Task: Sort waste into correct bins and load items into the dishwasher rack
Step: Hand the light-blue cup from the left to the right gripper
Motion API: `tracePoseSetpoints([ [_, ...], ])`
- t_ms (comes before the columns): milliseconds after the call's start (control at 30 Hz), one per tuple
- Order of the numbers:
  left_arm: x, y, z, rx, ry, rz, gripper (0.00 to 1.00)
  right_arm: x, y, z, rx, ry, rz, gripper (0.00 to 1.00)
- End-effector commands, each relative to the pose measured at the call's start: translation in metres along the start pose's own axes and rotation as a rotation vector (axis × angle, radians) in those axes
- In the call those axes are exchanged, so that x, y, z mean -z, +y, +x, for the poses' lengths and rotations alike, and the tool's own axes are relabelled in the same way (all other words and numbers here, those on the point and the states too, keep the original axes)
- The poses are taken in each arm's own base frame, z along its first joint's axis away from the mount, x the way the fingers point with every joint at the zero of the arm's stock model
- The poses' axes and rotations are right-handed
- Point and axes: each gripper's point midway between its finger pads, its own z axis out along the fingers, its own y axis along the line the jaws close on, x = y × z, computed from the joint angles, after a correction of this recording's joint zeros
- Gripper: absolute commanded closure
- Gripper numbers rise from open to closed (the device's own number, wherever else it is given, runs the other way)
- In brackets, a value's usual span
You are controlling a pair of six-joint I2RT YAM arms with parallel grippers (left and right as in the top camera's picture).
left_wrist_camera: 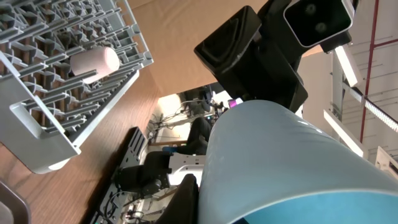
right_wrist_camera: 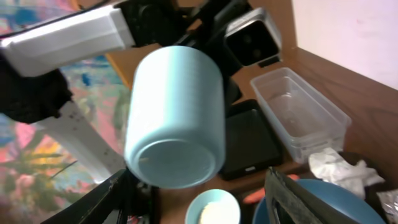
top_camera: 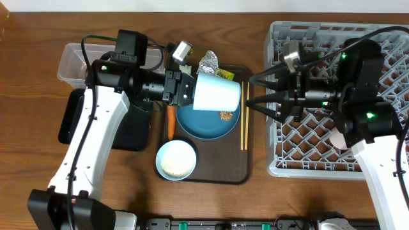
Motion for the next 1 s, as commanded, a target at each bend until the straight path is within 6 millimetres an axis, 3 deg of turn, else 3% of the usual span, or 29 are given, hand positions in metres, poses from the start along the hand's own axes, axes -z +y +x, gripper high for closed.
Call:
tracePoseSetpoints([
  [0, 0.001, -0.002, -0.001, -0.002, -0.001, 0.007, 0.94, -0.004, 0.017, -0.004, 0.037, -0.001, -0.081, 0.35],
  [300, 0.001, -0.002, -0.001, -0.002, -0.001, 0.007, 0.94, -0.041, 0.025, 0.007, 0.055, 0.053, -0.133, 0.34],
  [400, 0.001, -0.002, -0.001, -0.002, -0.001, 0.007, 0.94, -0.050, 0.029, 0.012, 0.048, 0.070, -0.164, 0.37],
  [600, 0.001, -0.002, -0.002, -0.006, -0.001, 0.007, 0.94, -0.056, 0.035, 0.007, 0.070, 0.062, -0.188, 0.42],
  [733, 0.001, -0.002, -0.003, -0.022, -0.002, 0.006, 0.94, -0.057, 0.034, 0.006, 0.067, 0.059, -0.184, 0.53],
  [767, 0.001, -0.002, -0.003, -0.025, -0.003, 0.006, 0.83, -0.057, 0.032, 0.007, 0.061, 0.061, -0.172, 0.54],
  [867, 0.002, -0.002, -0.004, -0.026, -0.006, 0.004, 0.32, -0.054, 0.017, 0.007, 0.038, 0.062, -0.088, 0.56],
  [900, 0.002, -0.002, -0.004, -0.030, -0.008, 0.002, 0.25, -0.051, 0.011, 0.007, 0.030, 0.059, -0.052, 0.58],
  [933, 0.003, -0.001, -0.006, -0.036, -0.012, -0.003, 0.04, -0.047, 0.005, 0.006, 0.016, 0.055, -0.015, 0.59],
  [967, 0.004, 0.001, -0.007, -0.041, -0.015, -0.012, 0.02, -0.041, -0.002, 0.004, 0.000, 0.049, 0.028, 0.60],
])
